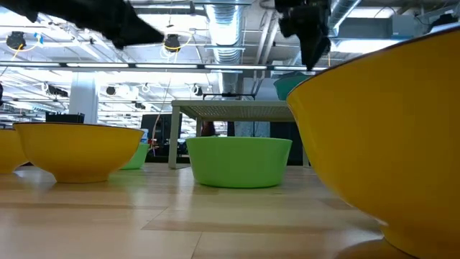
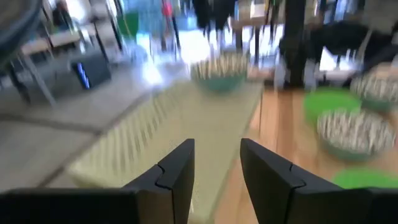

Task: Pick & Place Mini bowls
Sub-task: Put the top left yellow bowl on the shelf

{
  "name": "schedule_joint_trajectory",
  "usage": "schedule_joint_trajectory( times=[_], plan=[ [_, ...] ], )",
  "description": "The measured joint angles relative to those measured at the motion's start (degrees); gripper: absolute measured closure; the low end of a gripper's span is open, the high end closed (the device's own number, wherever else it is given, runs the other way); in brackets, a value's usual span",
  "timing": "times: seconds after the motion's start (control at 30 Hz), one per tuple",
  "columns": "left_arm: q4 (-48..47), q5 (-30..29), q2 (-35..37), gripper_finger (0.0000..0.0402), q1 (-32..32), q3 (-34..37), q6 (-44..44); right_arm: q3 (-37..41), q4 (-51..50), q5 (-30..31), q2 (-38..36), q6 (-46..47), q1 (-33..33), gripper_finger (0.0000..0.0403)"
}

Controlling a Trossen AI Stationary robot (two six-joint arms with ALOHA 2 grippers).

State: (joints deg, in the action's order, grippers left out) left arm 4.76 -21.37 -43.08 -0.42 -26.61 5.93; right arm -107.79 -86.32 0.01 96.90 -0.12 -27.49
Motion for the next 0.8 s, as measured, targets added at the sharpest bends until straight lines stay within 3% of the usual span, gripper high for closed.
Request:
schedule_joint_trajectory(
  times=[0.17,0.37,0.6,0.7,0.8],
  plan=[
    [-7.61,0.25,-5.72,0.027,1.25,-0.71,-6.94,-4.63,-0.71,-0.17,0.0,-0.3,3.95,0.02],
    [-35.36,1.26,-8.44,0.027,2.76,-11.93,-15.92,-8.66,-3.61,-0.19,-0.02,-0.45,9.93,0.0205],
    [-51.44,15.13,-8.72,0.027,2.79,-15.5,-21.7,-8.76,-3.58,-2.32,-0.63,-5.49,17.15,0.0216],
    [-58.52,19.34,-9.2,0.027,2.77,-15.52,-25.68,-8.75,-1.57,-6.69,-0.3,-8.73,19.4,0.0225],
    [-66.39,21.65,-9.21,0.027,2.5,-15.5,-24.32,-8.72,2.36,-13.41,-0.07,-13.68,21.03,0.0237]
  ],
)
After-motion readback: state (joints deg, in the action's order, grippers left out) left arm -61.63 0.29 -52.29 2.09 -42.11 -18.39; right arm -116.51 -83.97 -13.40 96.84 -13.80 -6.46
